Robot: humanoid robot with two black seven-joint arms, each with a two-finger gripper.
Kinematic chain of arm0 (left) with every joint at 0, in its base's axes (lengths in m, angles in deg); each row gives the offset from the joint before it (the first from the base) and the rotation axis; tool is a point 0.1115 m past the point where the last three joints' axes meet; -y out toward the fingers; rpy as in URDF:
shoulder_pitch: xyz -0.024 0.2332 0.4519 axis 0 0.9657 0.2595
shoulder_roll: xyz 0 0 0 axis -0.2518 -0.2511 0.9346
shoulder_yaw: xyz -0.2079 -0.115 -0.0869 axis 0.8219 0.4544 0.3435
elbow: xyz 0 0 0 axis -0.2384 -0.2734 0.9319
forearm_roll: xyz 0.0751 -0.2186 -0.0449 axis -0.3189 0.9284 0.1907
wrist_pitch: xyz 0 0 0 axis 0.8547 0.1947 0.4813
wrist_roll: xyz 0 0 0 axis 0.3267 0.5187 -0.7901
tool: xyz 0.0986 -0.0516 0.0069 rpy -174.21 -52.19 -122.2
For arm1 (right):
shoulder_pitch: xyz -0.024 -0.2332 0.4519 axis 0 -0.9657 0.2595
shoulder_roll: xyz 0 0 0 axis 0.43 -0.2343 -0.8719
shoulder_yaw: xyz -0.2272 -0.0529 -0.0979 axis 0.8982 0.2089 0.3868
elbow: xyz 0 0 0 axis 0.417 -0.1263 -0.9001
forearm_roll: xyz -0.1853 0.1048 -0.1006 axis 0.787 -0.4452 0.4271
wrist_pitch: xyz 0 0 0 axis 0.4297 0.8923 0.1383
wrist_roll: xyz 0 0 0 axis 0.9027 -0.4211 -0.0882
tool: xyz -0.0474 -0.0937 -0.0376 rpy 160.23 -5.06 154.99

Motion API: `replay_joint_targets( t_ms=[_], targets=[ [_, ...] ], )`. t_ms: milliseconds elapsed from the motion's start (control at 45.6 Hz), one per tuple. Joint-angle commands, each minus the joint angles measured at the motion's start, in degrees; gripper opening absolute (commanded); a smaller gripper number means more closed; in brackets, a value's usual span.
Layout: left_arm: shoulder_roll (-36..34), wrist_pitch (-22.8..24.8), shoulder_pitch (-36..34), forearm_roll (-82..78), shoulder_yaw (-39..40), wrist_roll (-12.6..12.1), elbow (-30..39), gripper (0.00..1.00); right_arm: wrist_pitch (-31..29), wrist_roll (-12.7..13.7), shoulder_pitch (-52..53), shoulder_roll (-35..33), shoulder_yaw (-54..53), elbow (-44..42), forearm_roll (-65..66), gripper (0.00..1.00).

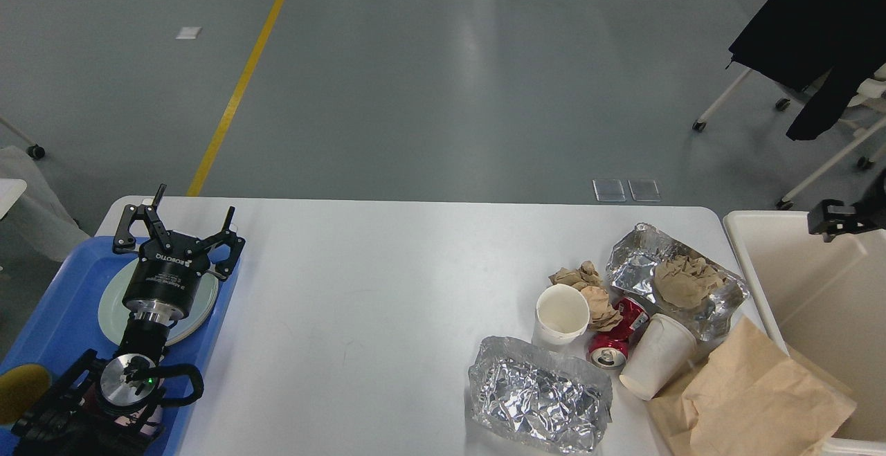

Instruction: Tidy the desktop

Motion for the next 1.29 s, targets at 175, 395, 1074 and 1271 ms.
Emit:
replay_joint_targets(
  t_ms=[175,395,1074,1271],
  targets=[
    [0.0,-0.1,0.1,0.0,0.0,0.1,0.0,0.97,-4.3,-0.1,27.0,7.2,0.9,33.6,-5.8,1.0],
    [0.0,0.0,0.1,0.0,0.0,0.1,-0.1,0.97,-1.9,-0.4,38.2,7.2,-0.7,44.0,-8.4,0.87],
    [0.0,0.0,0.1,0.0,0.0,0.1,-0.1,0.97,15.4,-2.0,11.5,-7.4,-4.9,36.7,12.0,0.85],
    [0.0,0.0,0.1,0.0,0.0,0.0,-0.1,0.97,16.0,-1.6,-3.7,-6.8,-8.9,26.7,-11.3,0.91]
  ],
)
